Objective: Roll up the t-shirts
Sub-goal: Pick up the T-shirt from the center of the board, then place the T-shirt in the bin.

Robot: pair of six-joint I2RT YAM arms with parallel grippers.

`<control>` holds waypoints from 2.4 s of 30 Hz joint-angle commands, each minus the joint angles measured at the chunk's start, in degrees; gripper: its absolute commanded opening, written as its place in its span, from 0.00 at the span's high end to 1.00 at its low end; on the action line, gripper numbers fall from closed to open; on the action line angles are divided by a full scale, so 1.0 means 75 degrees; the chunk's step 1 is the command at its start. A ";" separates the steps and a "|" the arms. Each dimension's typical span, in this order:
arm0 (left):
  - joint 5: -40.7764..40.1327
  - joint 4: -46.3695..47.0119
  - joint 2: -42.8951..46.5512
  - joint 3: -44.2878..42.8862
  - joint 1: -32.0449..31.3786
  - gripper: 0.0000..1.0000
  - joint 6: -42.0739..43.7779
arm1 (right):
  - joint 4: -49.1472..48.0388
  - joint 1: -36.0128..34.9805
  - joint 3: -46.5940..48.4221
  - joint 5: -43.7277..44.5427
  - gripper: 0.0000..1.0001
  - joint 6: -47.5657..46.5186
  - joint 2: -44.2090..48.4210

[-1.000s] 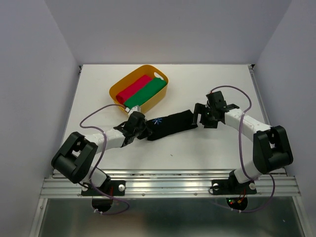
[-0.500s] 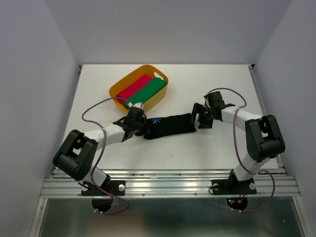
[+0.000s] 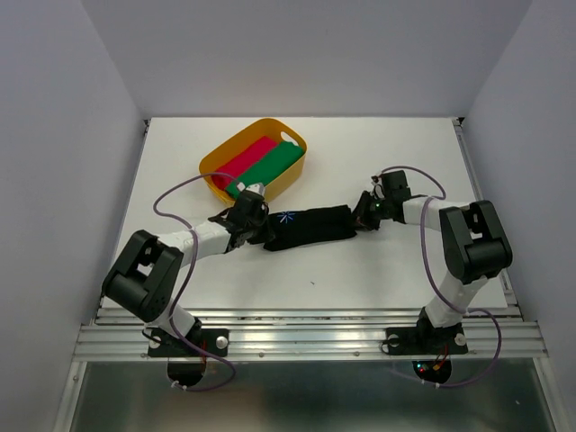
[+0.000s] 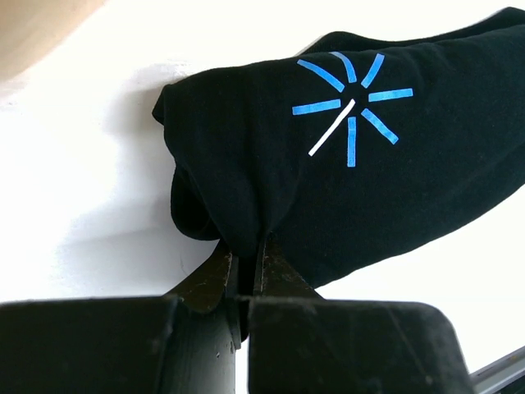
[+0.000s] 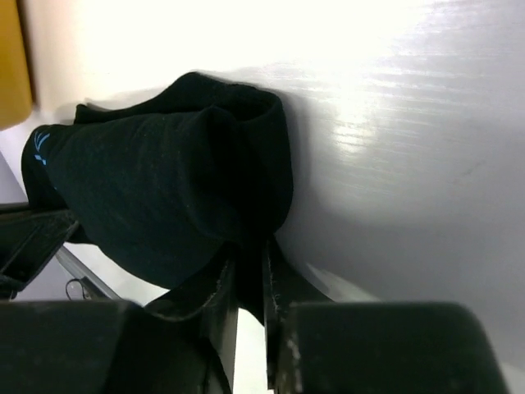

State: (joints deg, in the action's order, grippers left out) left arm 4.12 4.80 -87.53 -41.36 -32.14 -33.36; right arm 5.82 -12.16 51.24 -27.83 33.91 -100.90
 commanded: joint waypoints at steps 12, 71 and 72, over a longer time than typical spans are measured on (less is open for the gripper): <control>0.0166 -0.0979 0.0606 -0.0776 -0.0027 1.00 0.0183 | 0.0066 -0.0019 0.0550 0.0125 0.99 0.0260 0.0937; -0.1346 -0.1367 0.0363 -0.2981 0.2973 1.00 0.0441 | -0.0390 -0.1355 1.2362 -0.0145 0.99 -0.0174 -0.6631; -0.1381 -0.1320 0.0315 -0.2958 0.2973 1.00 0.0441 | -0.0448 -0.1355 1.2409 -0.0144 0.99 -0.0139 -0.6702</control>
State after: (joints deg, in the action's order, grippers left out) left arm -4.93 -9.02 -84.77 -64.45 -10.52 -30.87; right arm 11.07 -22.70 140.64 -32.25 32.53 -149.97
